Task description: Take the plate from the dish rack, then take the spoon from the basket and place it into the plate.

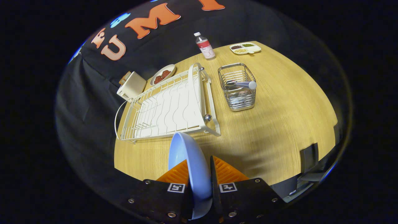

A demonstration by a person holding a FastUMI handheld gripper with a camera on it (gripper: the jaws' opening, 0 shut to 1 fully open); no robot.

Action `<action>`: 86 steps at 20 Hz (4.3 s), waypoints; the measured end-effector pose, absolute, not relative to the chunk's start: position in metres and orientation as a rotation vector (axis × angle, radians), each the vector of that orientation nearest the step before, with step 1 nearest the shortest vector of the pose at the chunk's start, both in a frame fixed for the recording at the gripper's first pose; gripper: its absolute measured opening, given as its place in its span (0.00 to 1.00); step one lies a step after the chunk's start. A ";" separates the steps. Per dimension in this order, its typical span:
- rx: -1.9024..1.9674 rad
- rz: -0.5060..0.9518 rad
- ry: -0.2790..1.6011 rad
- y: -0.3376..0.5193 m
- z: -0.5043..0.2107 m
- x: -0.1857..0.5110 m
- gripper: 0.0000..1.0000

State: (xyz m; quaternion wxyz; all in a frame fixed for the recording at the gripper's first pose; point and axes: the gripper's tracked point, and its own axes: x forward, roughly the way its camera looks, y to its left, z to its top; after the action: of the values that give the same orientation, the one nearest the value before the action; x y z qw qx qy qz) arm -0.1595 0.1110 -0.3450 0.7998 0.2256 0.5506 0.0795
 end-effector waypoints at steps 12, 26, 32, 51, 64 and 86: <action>0.707 0.148 1.202 0.141 -0.408 -0.157 0.28; 0.436 0.077 0.816 0.049 -0.367 -0.098 0.61; 0.207 0.065 0.586 0.013 -0.333 -0.068 0.72; 0.120 0.152 0.520 0.013 -0.347 -0.008 0.12; 0.125 0.111 0.578 0.006 -0.341 -0.037 0.10; 0.107 0.129 0.651 0.009 -0.296 -0.070 0.13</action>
State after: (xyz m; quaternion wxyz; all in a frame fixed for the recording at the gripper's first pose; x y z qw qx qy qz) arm -0.0695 0.0086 -0.2961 0.9441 0.0527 0.3192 0.0631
